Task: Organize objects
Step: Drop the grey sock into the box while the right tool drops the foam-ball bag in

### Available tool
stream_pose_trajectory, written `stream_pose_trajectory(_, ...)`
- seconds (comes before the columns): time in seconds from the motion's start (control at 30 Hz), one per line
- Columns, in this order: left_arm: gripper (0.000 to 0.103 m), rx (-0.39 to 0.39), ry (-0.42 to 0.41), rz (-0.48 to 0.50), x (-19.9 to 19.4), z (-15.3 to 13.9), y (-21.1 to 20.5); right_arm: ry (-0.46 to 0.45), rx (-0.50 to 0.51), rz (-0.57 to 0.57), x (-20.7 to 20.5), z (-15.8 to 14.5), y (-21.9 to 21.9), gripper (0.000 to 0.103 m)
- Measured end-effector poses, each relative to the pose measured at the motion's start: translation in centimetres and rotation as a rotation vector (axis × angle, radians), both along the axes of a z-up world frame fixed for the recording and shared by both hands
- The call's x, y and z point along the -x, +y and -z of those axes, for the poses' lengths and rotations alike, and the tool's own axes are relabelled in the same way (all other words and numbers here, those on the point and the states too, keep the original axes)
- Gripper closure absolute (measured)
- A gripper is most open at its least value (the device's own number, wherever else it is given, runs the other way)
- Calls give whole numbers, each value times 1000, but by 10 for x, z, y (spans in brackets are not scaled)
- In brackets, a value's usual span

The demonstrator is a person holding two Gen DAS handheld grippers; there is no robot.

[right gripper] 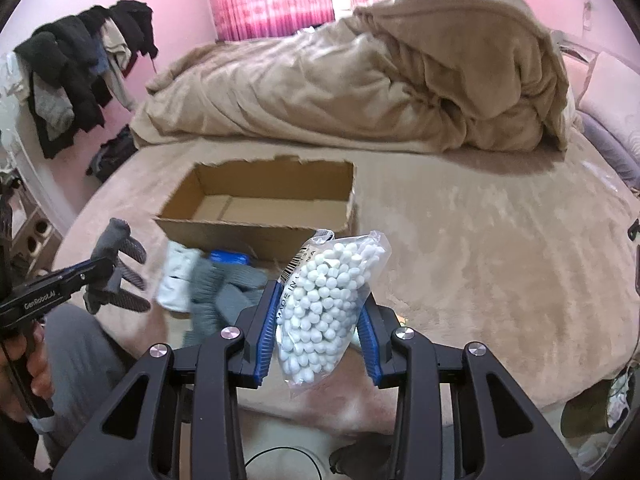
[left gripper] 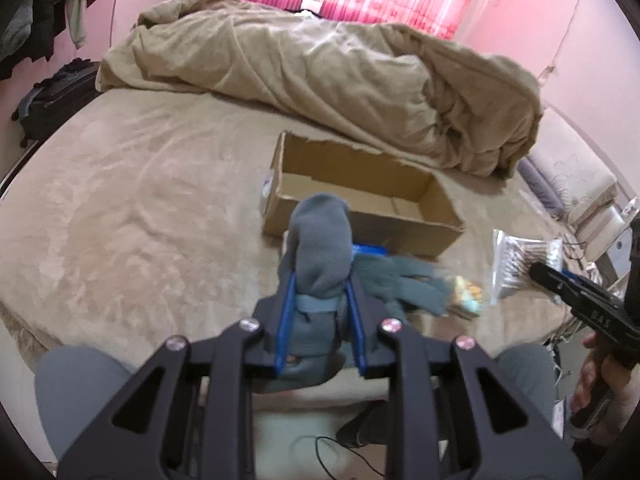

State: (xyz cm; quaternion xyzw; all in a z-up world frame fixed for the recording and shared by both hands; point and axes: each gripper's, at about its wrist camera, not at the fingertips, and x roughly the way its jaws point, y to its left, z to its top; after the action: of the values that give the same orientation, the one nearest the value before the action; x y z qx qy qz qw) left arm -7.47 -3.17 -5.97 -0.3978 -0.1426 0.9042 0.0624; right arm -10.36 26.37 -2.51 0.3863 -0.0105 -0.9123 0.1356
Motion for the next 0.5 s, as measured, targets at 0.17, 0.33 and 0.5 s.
stream_pose_trajectory(0.17, 78, 37, 65, 24, -13, -39, 9, 36, 1, -34, -20, -29, -2, 65)
stream_pose_trajectory(0.33, 78, 76, 132, 54, -5, -69, 25, 72, -5, -46, -24, -51, 1, 65)
stream_pose_trajectory(0.5, 78, 63, 153, 86, 17, -84, 40, 95, 2, -60, -15, -65, 2, 65)
